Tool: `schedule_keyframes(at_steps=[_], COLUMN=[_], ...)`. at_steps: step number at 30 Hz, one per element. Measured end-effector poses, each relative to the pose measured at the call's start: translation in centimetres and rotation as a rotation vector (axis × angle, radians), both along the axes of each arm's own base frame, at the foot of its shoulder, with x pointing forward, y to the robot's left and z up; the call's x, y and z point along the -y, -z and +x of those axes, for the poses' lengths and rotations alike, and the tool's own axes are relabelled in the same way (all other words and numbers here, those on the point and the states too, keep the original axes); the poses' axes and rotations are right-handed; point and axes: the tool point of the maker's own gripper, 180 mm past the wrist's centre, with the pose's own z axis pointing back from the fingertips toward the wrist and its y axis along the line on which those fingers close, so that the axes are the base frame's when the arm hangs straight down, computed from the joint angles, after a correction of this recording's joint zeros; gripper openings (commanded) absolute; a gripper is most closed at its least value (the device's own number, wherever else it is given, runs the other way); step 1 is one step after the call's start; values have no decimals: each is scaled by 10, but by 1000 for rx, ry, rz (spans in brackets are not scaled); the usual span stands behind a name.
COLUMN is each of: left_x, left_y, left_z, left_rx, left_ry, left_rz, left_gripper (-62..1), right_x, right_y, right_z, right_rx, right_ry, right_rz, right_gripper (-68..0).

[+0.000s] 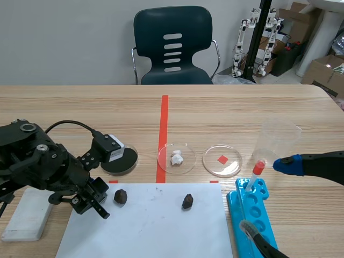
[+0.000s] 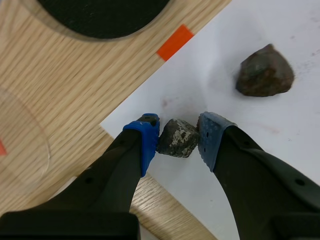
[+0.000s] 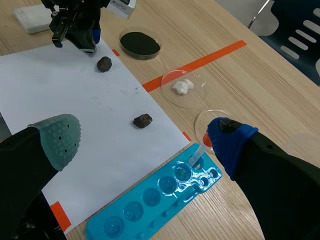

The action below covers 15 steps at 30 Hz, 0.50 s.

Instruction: Pick up the left mineral with the left hand

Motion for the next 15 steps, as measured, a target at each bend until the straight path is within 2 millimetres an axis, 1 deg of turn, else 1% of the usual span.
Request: schedule_keyframes(at_steps=[6, 11, 15], left_x=[-11, -27, -38], left_y=[-10, -23, -36], left_z=[4, 9, 9], left_rx=[10, 57, 100], left_ry=[-38, -109, -178], left_rz=[-22, -52, -99], left_gripper=[-558, -558, -558], right_x=[0, 0, 0], right_y=[0, 0, 0], right_z=[0, 0, 0], right_rx=[0, 0, 0], right_ry=[0, 0, 0], right_rz=[0, 0, 0], right_gripper=[-146, -146, -146])
